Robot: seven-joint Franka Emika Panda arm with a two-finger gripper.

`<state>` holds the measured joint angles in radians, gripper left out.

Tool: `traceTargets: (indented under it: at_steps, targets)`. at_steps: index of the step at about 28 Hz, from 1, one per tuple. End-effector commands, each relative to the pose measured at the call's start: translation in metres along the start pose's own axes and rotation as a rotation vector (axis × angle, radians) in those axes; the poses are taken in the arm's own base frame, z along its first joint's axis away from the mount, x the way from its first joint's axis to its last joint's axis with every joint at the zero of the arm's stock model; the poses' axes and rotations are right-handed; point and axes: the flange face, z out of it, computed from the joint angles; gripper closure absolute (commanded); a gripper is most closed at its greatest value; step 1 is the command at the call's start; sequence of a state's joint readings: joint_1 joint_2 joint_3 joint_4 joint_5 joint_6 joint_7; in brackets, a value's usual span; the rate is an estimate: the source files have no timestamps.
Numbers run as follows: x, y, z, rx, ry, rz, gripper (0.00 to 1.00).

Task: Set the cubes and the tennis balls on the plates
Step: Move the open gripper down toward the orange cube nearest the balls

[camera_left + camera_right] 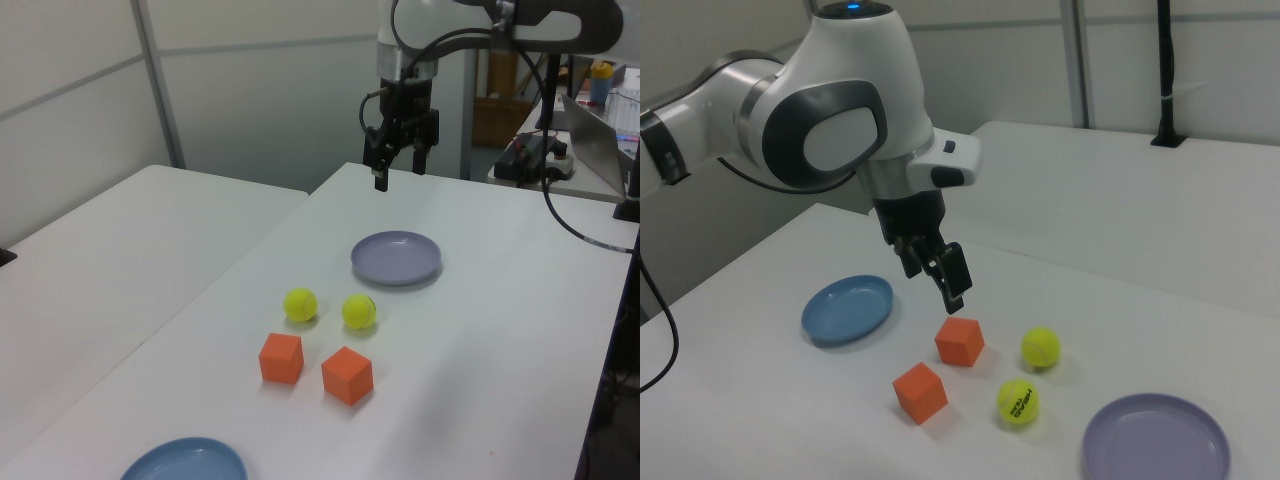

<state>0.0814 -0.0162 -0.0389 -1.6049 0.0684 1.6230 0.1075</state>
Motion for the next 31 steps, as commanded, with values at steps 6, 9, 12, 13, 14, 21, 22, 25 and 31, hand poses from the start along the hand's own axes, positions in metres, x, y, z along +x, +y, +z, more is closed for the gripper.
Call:
traceTargets:
  at_steps: [6,9,12,13,14,21,22,25,31]
  targets:
    - [0.014,-0.039,0.034,0.061,0.044,-0.045,0.0]
    - [0.016,-0.049,0.04,0.082,0.067,-0.052,0.0]
    - [0.018,-0.06,0.053,0.123,0.083,-0.05,0.0]
    - [0.019,-0.063,0.056,0.141,0.092,-0.039,0.0]
    - [0.019,-0.066,0.06,0.149,0.098,-0.032,0.0]
    - [0.011,-0.103,0.116,0.144,0.058,-0.06,0.0]
    - [0.011,-0.106,0.121,0.143,0.048,-0.05,0.0]
    - [0.007,-0.116,0.14,0.13,0.036,-0.017,0.0]
    - [0.0,-0.13,0.185,0.081,0.061,0.051,0.0]
